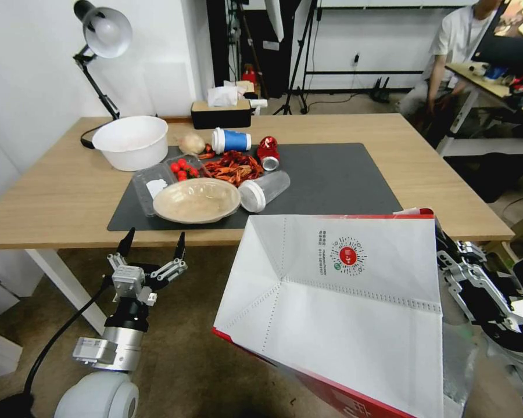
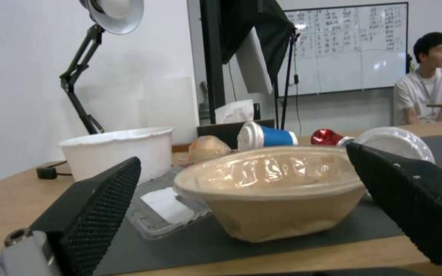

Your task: Pick up the food delivery bag from the floor and place it on the table.

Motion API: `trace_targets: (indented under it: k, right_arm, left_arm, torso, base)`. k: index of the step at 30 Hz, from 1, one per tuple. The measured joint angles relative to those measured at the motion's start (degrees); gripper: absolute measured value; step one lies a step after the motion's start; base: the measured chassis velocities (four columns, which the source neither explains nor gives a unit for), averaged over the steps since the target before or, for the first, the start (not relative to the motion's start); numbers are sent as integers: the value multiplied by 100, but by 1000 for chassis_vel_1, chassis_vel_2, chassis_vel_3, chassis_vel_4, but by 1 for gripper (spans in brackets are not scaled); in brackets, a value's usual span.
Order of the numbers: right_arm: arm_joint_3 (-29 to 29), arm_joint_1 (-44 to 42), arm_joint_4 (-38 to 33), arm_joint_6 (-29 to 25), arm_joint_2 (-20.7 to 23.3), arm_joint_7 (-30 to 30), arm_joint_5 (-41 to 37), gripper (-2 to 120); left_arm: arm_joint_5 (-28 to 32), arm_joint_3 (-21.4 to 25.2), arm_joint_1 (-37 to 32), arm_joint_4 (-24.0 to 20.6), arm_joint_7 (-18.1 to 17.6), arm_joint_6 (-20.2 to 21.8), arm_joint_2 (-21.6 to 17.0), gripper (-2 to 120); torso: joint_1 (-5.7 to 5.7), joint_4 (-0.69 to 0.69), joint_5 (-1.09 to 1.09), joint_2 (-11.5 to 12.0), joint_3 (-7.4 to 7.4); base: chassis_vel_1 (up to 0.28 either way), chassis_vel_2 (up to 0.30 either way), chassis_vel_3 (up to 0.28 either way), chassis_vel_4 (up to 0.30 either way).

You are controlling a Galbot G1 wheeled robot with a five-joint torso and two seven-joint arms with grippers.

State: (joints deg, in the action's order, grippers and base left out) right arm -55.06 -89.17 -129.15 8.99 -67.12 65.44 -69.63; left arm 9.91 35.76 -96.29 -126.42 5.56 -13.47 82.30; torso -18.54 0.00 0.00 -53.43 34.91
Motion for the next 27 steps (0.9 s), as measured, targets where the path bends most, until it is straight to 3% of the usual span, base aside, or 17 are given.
trace_targets:
  k: [15,27]
  right_arm:
    - [118,-53,-190,-47,-26,-117,29,0]
    - [160,-42,-520,-329,128,-854,-332,0]
  left_arm:
    - [-14,-39,-21,12,-112,-139,-23,100]
    - [-78,-66,-47,-18,-187,-149,-7,100]
  torso:
    - [-11,0,0,-24,15]
    - [1,0,0,4,-2]
  base:
    - [0,0,0,0]
    - [0,0,0,0]
